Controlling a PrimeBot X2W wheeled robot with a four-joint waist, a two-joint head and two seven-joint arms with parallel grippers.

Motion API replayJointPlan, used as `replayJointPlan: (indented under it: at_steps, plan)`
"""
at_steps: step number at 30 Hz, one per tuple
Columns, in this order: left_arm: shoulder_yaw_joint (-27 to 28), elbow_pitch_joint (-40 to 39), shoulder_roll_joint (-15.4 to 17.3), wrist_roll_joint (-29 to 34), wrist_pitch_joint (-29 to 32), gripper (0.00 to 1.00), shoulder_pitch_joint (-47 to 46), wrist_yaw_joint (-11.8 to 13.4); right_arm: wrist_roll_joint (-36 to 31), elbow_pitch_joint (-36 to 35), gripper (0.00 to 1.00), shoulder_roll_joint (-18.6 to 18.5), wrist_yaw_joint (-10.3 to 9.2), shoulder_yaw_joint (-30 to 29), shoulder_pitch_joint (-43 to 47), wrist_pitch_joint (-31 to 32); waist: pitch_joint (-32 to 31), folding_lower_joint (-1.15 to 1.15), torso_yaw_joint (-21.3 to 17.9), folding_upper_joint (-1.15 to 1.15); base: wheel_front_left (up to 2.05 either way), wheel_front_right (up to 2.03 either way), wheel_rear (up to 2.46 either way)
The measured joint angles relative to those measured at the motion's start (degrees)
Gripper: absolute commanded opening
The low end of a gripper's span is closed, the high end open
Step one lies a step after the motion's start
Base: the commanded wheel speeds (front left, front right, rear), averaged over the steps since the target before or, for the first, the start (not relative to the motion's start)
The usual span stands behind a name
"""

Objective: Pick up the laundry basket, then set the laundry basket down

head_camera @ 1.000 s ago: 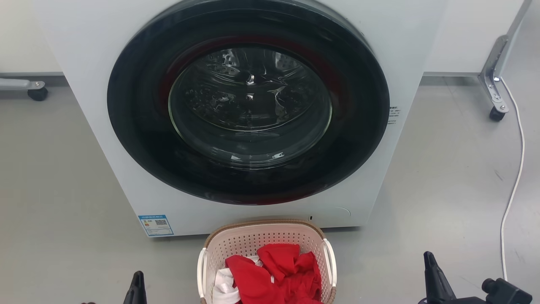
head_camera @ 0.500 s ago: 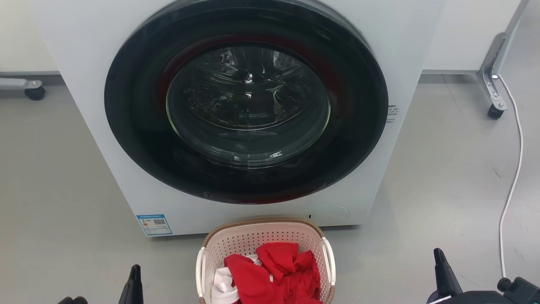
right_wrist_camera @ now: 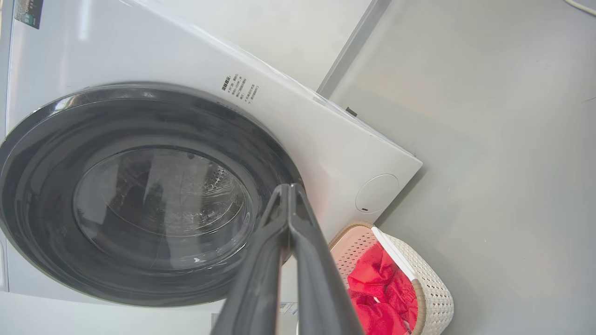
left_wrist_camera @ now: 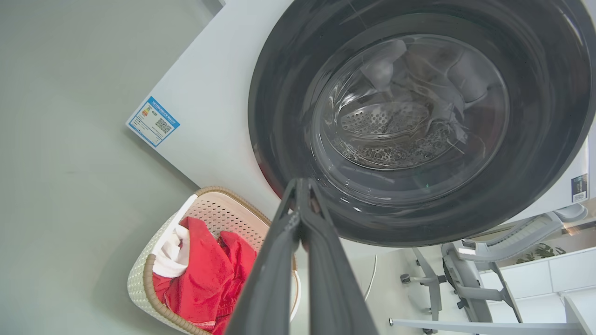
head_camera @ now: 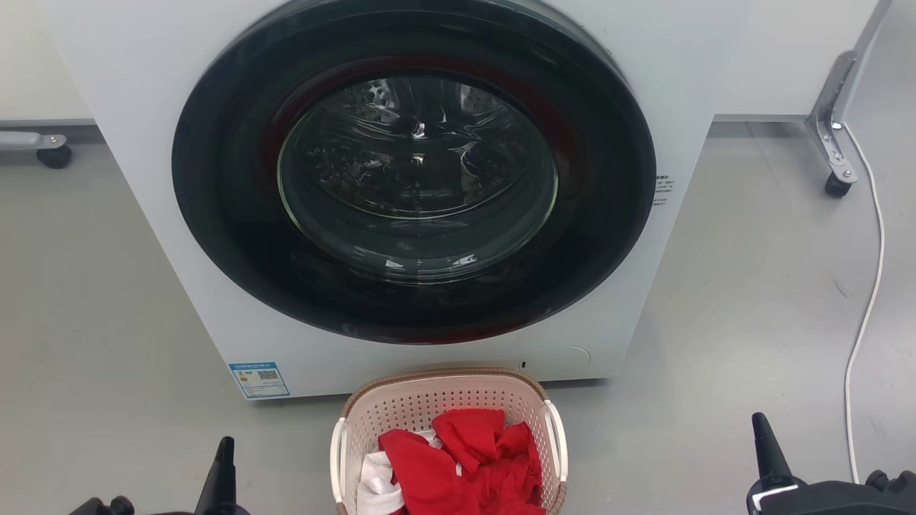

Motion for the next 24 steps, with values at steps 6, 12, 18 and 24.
replayJointPlan:
  at_steps: [6, 12, 18, 24]
  plan:
    - [0.9, 0.6, -0.1, -5.0, 1.3, 0.0, -1.1, -1.0, 4.7, 0.6, 0.0, 0.1, 0.78, -1.6, -0.8, 1.1, 0.1, 0.0, -0.1, 0.0, 0.0, 0.0, 0.0]
    - [1.8, 1.4, -0.3, -9.9, 2.5, 0.0, -2.1, -1.5, 9.1, 1.3, 0.0, 0.3, 1.78, -3.1, -1.8, 2.5, 0.2, -0.01, -0.2, 0.0, 0.0, 0.0, 0.0]
    - [2.7, 2.0, -0.4, -14.3, 3.7, 0.0, -3.2, -2.5, 13.5, 2.2, 0.0, 0.5, 2.67, -4.7, -2.0, 3.5, 0.4, -0.01, -0.4, 0.0, 0.0, 0.0, 0.0]
    - [3.5, 2.8, -0.5, -19.2, 5.0, 0.0, -4.2, -3.6, 17.9, 2.7, 0.0, 0.7, 3.52, -6.3, -3.1, 4.8, 0.5, -0.01, -0.5, 0.0, 0.0, 0.0, 0.0]
